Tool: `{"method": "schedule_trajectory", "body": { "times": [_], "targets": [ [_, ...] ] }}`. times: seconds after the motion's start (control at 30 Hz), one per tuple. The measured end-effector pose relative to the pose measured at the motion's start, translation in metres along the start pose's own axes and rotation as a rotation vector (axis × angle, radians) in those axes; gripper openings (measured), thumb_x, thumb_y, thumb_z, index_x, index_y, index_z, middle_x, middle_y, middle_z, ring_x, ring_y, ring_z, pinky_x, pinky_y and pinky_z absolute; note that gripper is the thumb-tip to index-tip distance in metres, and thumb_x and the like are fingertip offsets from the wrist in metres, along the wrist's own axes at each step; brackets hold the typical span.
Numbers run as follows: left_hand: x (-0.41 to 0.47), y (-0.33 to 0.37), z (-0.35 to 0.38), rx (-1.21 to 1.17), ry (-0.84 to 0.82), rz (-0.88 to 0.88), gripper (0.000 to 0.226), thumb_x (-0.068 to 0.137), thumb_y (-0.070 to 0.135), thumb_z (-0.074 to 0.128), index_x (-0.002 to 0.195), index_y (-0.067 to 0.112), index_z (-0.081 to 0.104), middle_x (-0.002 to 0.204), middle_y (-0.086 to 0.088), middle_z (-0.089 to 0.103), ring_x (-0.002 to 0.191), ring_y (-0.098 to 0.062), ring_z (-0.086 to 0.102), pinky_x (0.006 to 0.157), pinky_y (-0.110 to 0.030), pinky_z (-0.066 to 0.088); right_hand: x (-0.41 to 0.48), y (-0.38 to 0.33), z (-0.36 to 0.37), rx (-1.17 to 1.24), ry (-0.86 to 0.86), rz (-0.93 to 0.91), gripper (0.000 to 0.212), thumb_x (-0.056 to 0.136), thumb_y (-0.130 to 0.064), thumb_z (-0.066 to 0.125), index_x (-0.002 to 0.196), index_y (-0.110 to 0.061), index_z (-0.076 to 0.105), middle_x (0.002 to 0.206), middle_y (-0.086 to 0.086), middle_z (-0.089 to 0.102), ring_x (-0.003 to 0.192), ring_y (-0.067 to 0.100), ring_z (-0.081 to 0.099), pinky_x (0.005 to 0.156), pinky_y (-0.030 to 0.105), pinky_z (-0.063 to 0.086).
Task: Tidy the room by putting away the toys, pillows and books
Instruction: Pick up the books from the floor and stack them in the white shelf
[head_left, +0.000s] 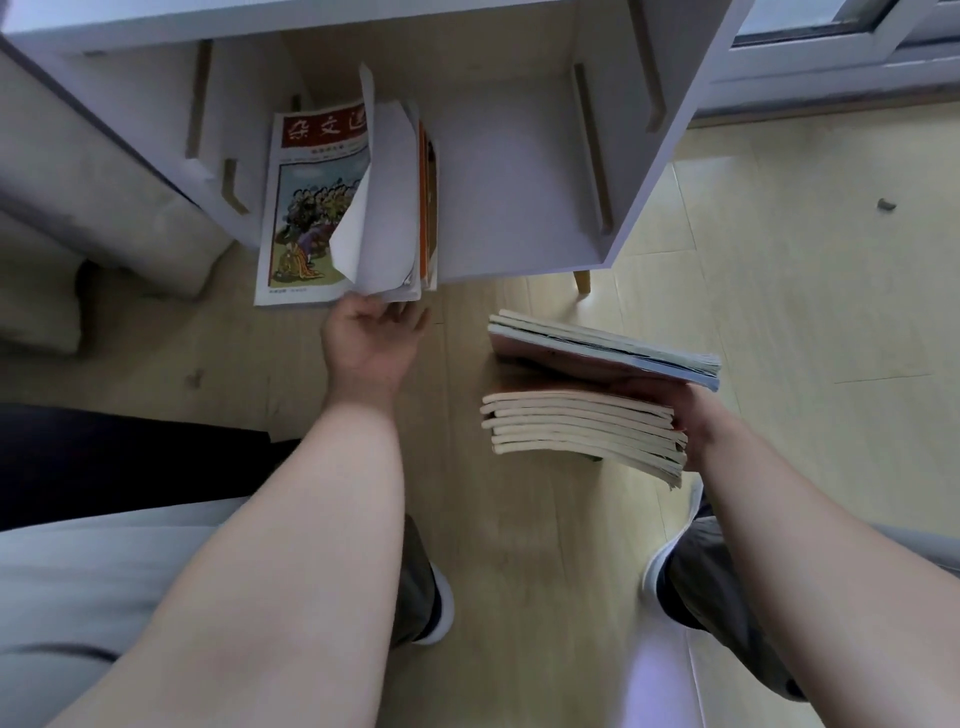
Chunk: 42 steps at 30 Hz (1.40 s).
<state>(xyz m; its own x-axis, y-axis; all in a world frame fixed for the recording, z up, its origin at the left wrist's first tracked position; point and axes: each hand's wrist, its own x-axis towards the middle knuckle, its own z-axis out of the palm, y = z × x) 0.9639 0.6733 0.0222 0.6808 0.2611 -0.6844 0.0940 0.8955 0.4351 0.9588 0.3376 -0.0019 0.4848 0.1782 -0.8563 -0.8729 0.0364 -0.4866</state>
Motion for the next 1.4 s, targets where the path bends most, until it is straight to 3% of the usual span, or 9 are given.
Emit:
{"method": "schedule_trajectory", "body": {
  "times": [0.1, 0.23, 0.33, 0.43, 0.57, 0.73, 1.03, 1.17, 1.4],
  "targets": [
    [0.005, 0.013, -0.008, -0.081, -0.253, 0.036, 0.065, 0.086, 0.036, 0.067, 0.140, 0.007, 0.050, 0.145, -0.019, 0.053, 0.140, -0.044, 0.044, 0.115, -0.066, 0.024, 0.003, 0.000, 0.001, -0.013, 0.001, 0.004, 0.013, 0.087, -0.020, 0.072, 0.093, -0.009, 0.073, 0.079, 0.012, 0.068, 0.065, 0.028, 0.066, 0.067, 0.037, 0.055],
    [0.037, 0.030, 0.010, 0.165, -0.044, 0.030, 0.105, 0.073, 0.086, 0.060, 0.159, 0.033, 0.030, 0.160, -0.005, 0.039, 0.149, -0.034, 0.029, 0.116, -0.072, 0.008, 0.006, 0.000, -0.001, -0.031, 0.007, 0.002, 0.022, 0.085, -0.022, 0.075, 0.102, -0.008, 0.073, 0.087, 0.015, 0.069, 0.072, 0.030, 0.067, 0.073, 0.041, 0.055],
    [0.051, 0.035, 0.021, 0.203, 0.108, 0.031, 0.082, 0.091, 0.067, 0.057, 0.155, 0.022, 0.036, 0.147, -0.007, 0.049, 0.134, -0.038, 0.048, 0.116, -0.065, 0.025, 0.007, 0.000, 0.000, -0.033, 0.001, 0.004, 0.022, 0.084, -0.022, 0.075, 0.101, -0.008, 0.073, 0.087, 0.015, 0.069, 0.073, 0.030, 0.067, 0.074, 0.041, 0.055],
    [0.057, 0.034, 0.011, 0.156, 0.086, 0.038, 0.082, 0.075, 0.061, 0.077, 0.141, 0.018, 0.052, 0.140, -0.019, 0.056, 0.125, -0.044, 0.055, 0.109, -0.069, 0.034, 0.006, 0.000, 0.001, -0.034, 0.001, 0.005, 0.019, 0.085, -0.022, 0.074, 0.098, -0.008, 0.072, 0.085, 0.014, 0.068, 0.070, 0.030, 0.066, 0.070, 0.039, 0.055],
    [0.055, 0.033, 0.005, 0.042, 0.083, 0.075, 0.066, 0.075, 0.048, 0.080, 0.131, 0.017, 0.065, 0.137, -0.018, 0.059, 0.124, -0.040, 0.058, 0.103, -0.063, 0.045, 0.005, 0.000, 0.000, -0.017, -0.012, 0.013, 0.044, 0.066, -0.025, 0.085, 0.106, -0.010, 0.071, 0.088, 0.014, 0.064, 0.071, 0.029, 0.064, 0.066, 0.037, 0.055],
    [0.054, 0.027, 0.014, -0.034, 0.143, 0.122, 0.057, 0.078, 0.035, 0.080, 0.128, 0.013, 0.064, 0.129, -0.018, 0.063, 0.116, -0.038, 0.062, 0.098, -0.057, 0.053, 0.004, 0.001, 0.000, -0.018, -0.002, -0.010, 0.014, 0.089, -0.019, 0.070, 0.100, -0.010, 0.070, 0.082, 0.013, 0.067, 0.061, 0.025, 0.067, 0.055, 0.032, 0.058],
    [0.045, 0.018, 0.022, 0.062, 0.241, 0.127, 0.055, 0.074, 0.036, 0.083, 0.122, 0.018, 0.065, 0.128, -0.010, 0.060, 0.114, -0.030, 0.059, 0.101, -0.037, 0.051, 0.000, -0.001, 0.007, -0.047, 0.019, 0.004, 0.021, 0.087, -0.020, 0.073, 0.106, -0.010, 0.070, 0.088, 0.015, 0.067, 0.068, 0.028, 0.066, 0.062, 0.035, 0.058],
    [0.035, -0.005, 0.031, 0.067, 0.250, 0.104, 0.056, 0.074, 0.036, 0.083, 0.123, 0.017, 0.062, 0.127, -0.008, 0.059, 0.109, -0.024, 0.058, 0.084, -0.030, 0.046, -0.006, -0.004, 0.011, -0.072, 0.052, 0.002, 0.020, 0.087, -0.023, 0.074, 0.102, -0.012, 0.069, 0.090, 0.015, 0.064, 0.073, 0.029, 0.062, 0.071, 0.037, 0.053],
    [0.025, -0.059, 0.052, 0.203, 0.150, -0.020, 0.041, 0.077, 0.035, 0.082, 0.105, 0.011, 0.064, 0.109, -0.011, 0.061, 0.097, -0.026, 0.057, 0.083, -0.033, 0.045, -0.011, -0.004, 0.012, -0.121, 0.050, -0.030, 0.015, 0.092, -0.027, 0.069, 0.089, -0.014, 0.065, 0.076, 0.010, 0.058, 0.059, 0.022, 0.054, 0.056, 0.028, 0.047]
  ]
}}
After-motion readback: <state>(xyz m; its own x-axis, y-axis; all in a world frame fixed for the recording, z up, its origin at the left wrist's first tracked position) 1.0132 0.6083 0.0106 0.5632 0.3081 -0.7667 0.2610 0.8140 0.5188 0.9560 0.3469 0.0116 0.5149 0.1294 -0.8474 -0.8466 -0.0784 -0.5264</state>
